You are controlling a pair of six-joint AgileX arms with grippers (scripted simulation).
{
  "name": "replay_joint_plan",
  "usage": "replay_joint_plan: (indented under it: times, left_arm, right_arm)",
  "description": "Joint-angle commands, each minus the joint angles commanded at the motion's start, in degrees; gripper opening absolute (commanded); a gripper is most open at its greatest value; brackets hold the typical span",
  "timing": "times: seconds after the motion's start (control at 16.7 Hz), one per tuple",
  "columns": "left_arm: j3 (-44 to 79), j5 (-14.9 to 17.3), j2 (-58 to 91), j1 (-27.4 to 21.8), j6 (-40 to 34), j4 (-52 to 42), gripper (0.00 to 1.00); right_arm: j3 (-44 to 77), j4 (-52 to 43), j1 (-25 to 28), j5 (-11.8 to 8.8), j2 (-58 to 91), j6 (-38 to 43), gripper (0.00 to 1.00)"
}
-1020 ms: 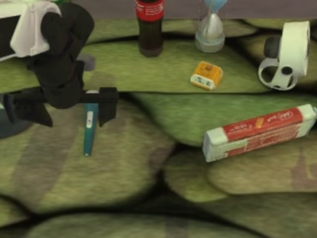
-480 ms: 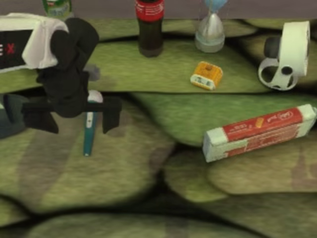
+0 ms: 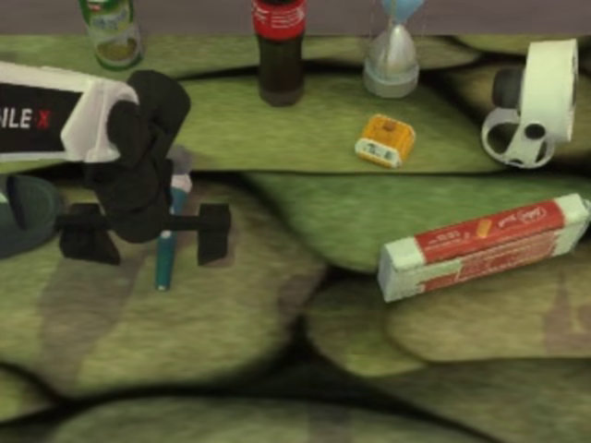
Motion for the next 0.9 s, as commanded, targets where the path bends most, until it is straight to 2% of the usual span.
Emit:
replay_joint_plan:
  times: [0.12,0.9]
  left_arm:
    - [0.0,0.0,0.0,0.0,0.0,0.0,1.00]
    - [0.0,0.0,0.0,0.0,0.0,0.0,0.02]
  right_arm:
    - [0.0,0.0,0.0,0.0,0.0,0.0,1.00]
    - [0.0,0.0,0.0,0.0,0.0,0.0,1.00]
